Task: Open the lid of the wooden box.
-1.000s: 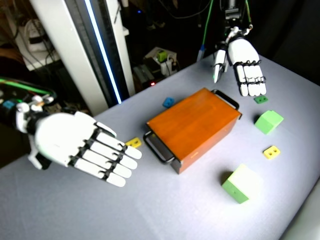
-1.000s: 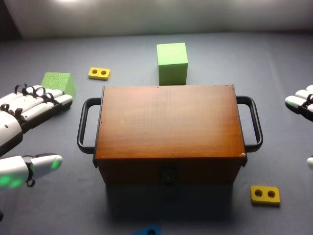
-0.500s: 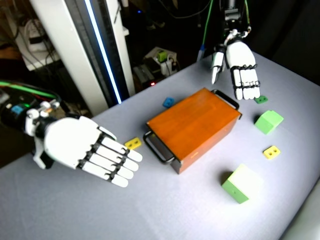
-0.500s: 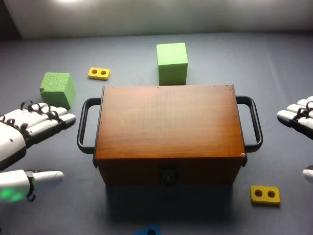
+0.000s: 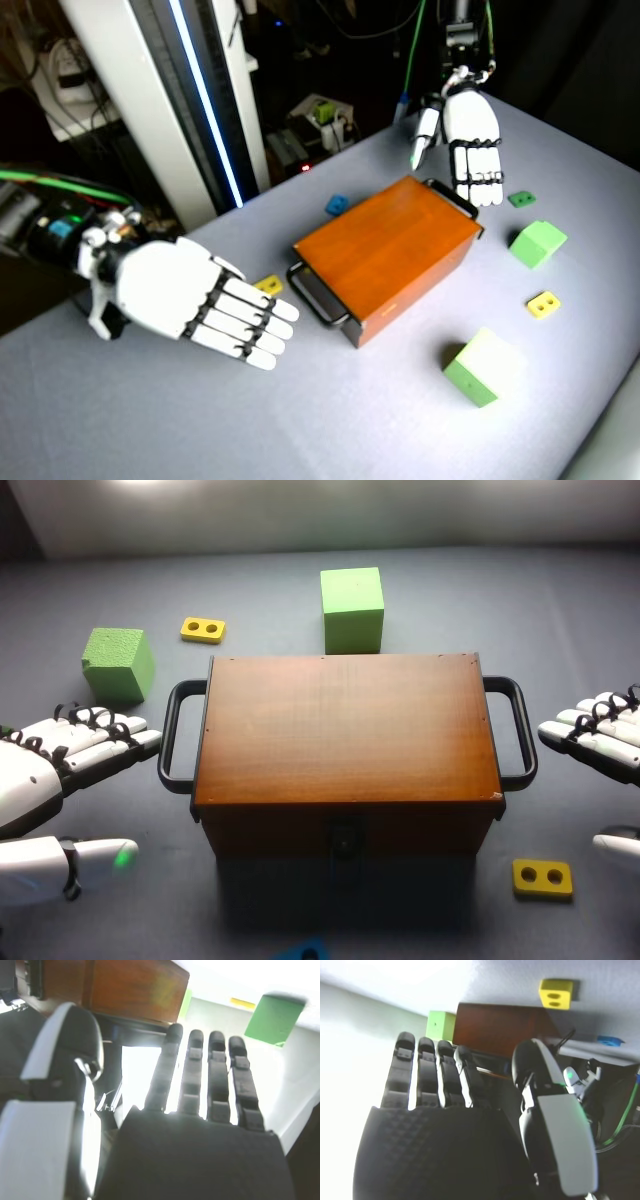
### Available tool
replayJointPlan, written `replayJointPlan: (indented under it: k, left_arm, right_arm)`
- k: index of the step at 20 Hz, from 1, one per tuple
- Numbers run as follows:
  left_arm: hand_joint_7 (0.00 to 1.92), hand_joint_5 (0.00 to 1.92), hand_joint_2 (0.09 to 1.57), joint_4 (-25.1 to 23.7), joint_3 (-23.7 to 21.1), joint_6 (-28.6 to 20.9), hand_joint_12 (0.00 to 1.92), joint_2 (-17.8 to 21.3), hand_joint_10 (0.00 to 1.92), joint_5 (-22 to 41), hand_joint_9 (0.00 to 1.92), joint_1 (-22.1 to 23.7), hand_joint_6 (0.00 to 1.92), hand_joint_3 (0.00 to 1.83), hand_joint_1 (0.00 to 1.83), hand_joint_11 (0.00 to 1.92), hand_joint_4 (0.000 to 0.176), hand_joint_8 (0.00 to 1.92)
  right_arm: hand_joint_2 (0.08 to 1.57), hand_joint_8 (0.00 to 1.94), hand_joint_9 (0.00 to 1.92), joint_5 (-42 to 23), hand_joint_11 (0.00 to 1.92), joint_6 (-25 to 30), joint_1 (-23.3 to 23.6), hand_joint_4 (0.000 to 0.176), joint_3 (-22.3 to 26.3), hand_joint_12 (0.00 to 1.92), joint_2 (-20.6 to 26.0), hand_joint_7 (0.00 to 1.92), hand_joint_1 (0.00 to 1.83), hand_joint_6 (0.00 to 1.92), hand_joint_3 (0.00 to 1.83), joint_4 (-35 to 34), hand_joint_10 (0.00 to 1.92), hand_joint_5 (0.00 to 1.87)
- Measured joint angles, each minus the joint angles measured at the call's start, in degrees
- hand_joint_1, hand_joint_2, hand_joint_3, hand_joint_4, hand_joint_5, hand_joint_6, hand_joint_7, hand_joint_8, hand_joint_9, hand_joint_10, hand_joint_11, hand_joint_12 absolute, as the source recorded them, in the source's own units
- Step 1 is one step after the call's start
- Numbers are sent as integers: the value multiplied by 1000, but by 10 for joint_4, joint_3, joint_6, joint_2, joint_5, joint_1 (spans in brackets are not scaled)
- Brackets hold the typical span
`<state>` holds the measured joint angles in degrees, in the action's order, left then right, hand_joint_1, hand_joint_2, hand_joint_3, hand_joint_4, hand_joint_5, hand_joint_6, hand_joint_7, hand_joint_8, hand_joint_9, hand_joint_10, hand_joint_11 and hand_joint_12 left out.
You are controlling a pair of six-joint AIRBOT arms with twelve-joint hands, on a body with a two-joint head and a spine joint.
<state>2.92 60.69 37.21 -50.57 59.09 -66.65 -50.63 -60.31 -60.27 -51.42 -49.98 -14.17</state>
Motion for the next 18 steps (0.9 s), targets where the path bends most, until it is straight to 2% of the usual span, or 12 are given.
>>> replayJointPlan:
  k: [5,7,18]
  left_arm:
    - [0,63,1348,-11,1,-7,0,-1,0,0,0,0,3,0,150,0,0,0]
    - [0,49,1349,-10,2,-9,0,-4,0,-1,0,1,1,0,151,0,0,0]
    - [0,74,1367,-32,8,-25,0,-14,0,-5,0,9,3,3,177,0,0,0]
  right_arm:
    - [1378,0,0,28,0,0,12,0,-12,0,-16,0,511,5,0,2,0,18]
    - [1389,0,0,36,0,0,16,0,-17,0,-22,0,427,0,5,0,0,2]
    - [1395,0,0,56,0,0,41,0,-21,0,-33,0,334,0,2,29,0,0]
